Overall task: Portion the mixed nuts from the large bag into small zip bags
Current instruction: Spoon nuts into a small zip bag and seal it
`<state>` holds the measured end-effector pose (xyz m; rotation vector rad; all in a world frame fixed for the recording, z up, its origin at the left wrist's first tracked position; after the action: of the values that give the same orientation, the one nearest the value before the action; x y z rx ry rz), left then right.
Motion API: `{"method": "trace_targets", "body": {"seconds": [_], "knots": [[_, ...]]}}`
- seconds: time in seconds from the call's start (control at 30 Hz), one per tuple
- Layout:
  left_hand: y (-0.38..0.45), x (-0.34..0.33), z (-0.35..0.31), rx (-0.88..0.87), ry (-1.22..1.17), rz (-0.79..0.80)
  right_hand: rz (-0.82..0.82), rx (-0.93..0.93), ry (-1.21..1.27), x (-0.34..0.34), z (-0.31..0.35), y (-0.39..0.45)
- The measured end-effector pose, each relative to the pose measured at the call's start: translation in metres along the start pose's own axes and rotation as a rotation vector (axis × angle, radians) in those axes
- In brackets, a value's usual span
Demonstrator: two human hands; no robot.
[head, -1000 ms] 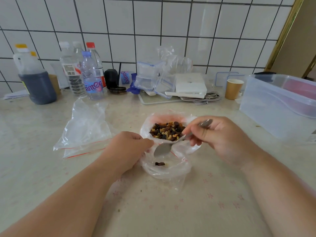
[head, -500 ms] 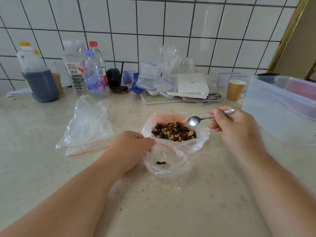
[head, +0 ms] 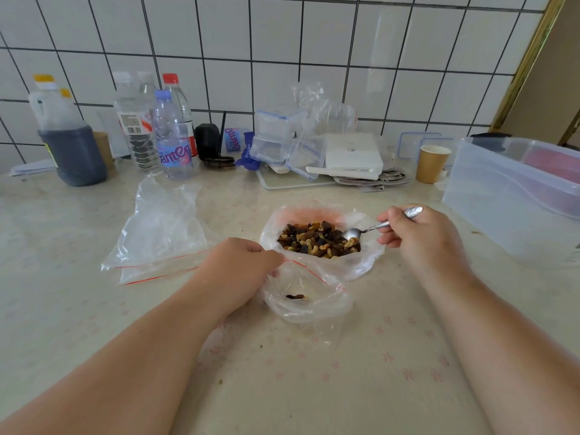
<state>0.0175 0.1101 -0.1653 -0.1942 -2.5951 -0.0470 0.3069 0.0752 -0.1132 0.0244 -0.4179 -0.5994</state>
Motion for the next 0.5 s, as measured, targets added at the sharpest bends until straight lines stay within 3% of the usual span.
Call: {"method": "trace_targets", "body": {"seconds": [0.33,0.5], "knots": [[0.001,0.001,-0.001,-0.023,0.036,-0.008,0.151,-0.294,0.379,-0.024,-0.036,0.013],[0.0,0.0,-0.001,-0.025,0.038,-0.003,0.143,-0.157,0.218,-0.022,-0.025,0.01]]}}
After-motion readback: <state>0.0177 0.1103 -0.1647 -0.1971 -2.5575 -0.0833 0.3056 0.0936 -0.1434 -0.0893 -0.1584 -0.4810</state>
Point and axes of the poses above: each hand's wrist, its own y-axis towards the middle knuckle, its own x-axis out of the back of the hand, z = x × y, the point moved 8 cm from there along y, towards the middle knuckle, and after that the axes turned 9 degrees about -x, right-handed, at the moved point
